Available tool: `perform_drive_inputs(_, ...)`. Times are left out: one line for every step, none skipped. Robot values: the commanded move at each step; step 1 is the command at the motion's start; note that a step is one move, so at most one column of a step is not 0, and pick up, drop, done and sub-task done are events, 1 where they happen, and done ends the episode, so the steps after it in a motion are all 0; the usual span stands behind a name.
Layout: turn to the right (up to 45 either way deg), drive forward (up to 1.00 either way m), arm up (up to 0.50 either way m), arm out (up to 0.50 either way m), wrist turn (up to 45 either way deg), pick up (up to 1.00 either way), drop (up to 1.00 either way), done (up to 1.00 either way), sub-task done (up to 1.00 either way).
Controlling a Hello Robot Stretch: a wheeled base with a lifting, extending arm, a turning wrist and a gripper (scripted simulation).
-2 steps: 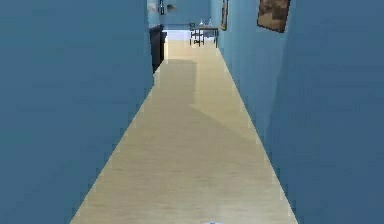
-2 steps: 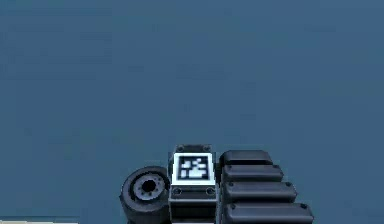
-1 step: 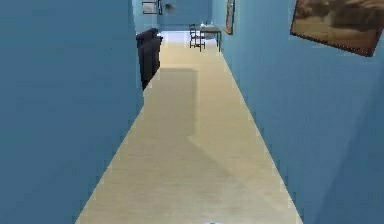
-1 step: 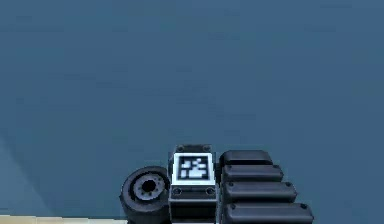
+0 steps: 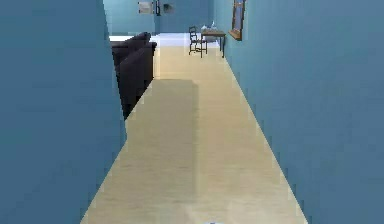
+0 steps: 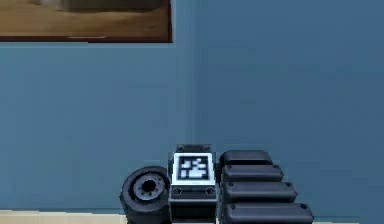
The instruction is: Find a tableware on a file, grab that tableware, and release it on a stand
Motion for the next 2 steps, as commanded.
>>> perform_drive_inputs(0.0,1.00,0.00,0.00,0.0,0.00,0.00,0.00,0.00)
perform_drive_inputs(0.0,1.00,0.00,0.00,0.0,0.00,0.00,0.00,0.00)
